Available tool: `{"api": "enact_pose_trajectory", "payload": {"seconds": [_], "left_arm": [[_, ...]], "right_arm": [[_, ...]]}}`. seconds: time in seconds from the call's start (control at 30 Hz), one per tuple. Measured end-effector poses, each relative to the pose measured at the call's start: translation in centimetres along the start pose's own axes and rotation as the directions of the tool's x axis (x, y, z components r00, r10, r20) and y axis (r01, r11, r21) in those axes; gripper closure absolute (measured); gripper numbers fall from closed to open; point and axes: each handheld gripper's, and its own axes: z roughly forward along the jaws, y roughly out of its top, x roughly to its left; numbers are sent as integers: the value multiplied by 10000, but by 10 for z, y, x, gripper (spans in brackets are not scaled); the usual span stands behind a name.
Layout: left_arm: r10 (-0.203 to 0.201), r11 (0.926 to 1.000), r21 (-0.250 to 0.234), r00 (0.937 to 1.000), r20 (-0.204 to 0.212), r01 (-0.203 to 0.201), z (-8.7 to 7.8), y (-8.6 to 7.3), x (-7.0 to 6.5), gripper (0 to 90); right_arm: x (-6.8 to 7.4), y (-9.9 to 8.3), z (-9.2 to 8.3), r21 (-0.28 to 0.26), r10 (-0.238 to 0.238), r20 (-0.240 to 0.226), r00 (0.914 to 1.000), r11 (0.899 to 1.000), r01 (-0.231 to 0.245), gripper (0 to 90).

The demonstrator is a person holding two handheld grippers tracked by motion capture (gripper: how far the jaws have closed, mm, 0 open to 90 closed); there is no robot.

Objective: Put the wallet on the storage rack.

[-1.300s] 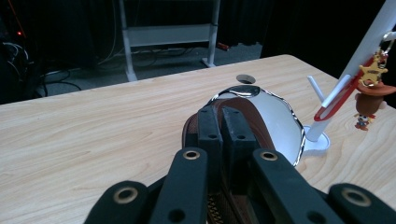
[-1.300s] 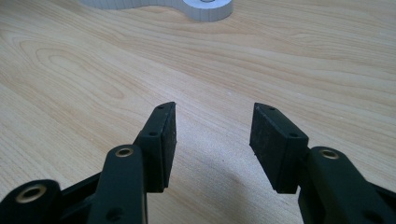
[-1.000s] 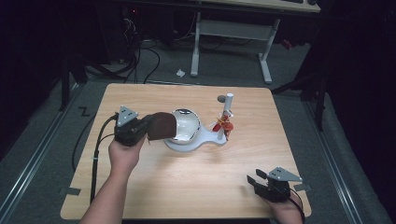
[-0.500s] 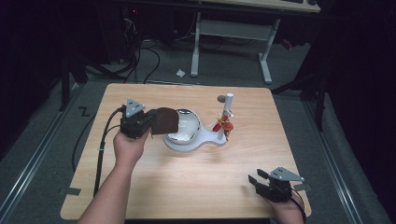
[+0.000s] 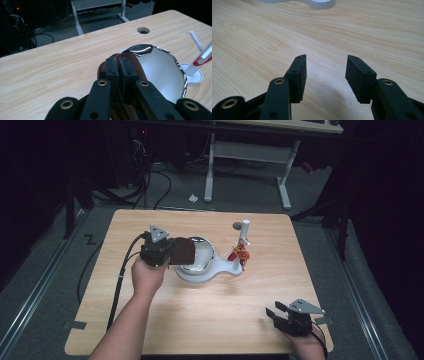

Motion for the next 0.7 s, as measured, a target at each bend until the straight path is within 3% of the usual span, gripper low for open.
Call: {"api": "enact_pose_trajectory", "payload": {"seconds": [0.23, 0.7], "left_arm": [[-66, 9998, 191, 10000, -25, 67, 13, -3, -9, 866], [-340, 9992, 208, 9993, -142, 342, 22, -1, -17, 863]], "right_arm": [[0, 0, 0, 1, -45, -21, 10000, 10000, 45, 517], [1, -1, 1, 88, -82, -86, 9999, 9999, 83, 522]]}}
